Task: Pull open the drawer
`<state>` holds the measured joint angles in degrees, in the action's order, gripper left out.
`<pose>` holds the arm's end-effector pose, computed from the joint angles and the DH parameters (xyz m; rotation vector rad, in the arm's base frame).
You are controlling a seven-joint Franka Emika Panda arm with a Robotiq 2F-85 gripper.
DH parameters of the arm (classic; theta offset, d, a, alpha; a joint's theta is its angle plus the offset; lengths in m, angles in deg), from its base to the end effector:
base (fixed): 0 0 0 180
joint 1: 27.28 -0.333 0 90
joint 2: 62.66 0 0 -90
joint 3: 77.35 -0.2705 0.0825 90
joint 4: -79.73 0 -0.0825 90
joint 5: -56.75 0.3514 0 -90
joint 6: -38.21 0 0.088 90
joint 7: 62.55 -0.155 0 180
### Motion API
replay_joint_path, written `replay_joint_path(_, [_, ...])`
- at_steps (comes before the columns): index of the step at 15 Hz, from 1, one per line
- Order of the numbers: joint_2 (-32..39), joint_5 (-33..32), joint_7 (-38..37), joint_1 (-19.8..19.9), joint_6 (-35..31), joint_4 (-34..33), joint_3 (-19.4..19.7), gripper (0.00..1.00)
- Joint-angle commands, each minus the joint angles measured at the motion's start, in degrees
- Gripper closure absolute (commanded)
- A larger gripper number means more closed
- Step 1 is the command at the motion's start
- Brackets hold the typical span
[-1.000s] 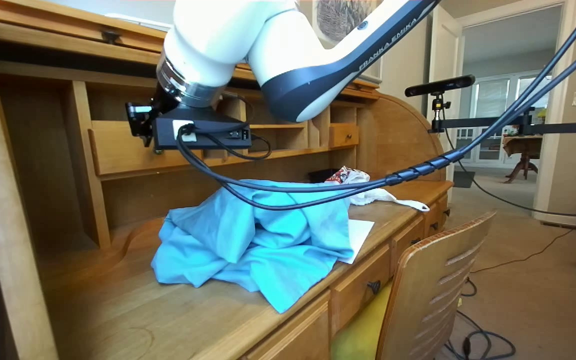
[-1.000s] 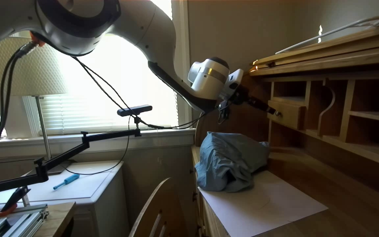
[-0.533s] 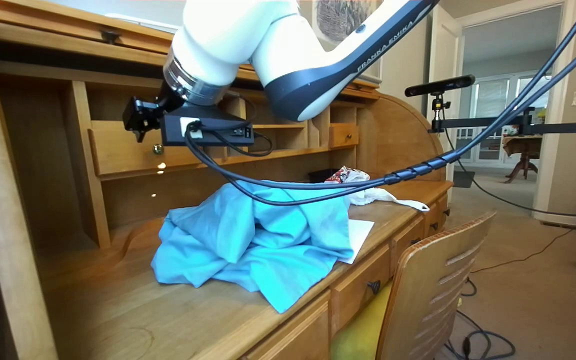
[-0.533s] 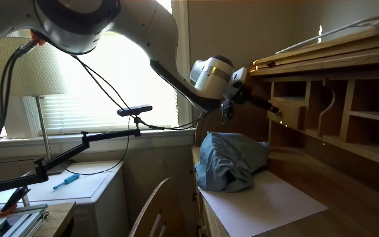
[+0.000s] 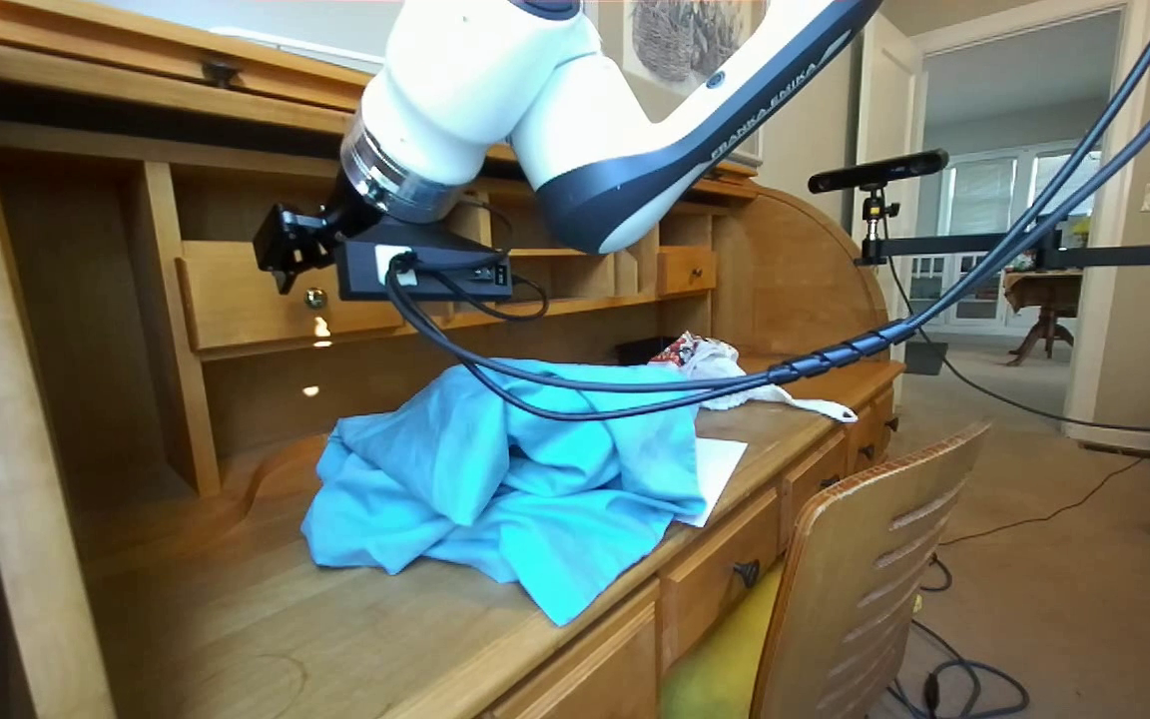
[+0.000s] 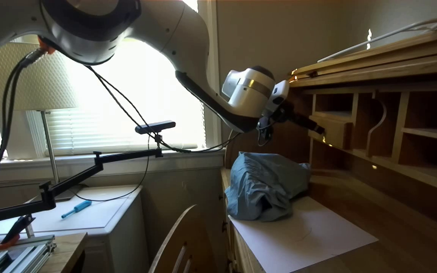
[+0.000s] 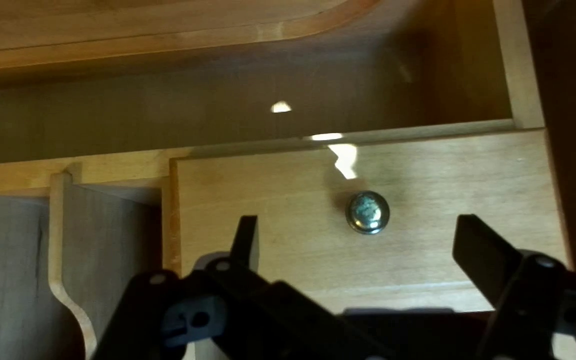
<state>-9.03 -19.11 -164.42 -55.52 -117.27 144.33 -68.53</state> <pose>0.7103 0.3076 0.2560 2.6406 -0.3111 1.6127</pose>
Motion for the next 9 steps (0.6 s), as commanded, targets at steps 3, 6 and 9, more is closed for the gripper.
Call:
replay_joint_path(3, [1.4,-2.0,-1.6,-0.2,-2.6,-1.6,1.3,0.00])
replay_joint_path(6, [2.0,-2.3,-2.3,-0.6,-3.4,-2.2,2.1,0.00])
replay_joint_path(9, [2.4,-2.3,-2.9,-0.9,-4.1,-2.8,2.9,0.07])
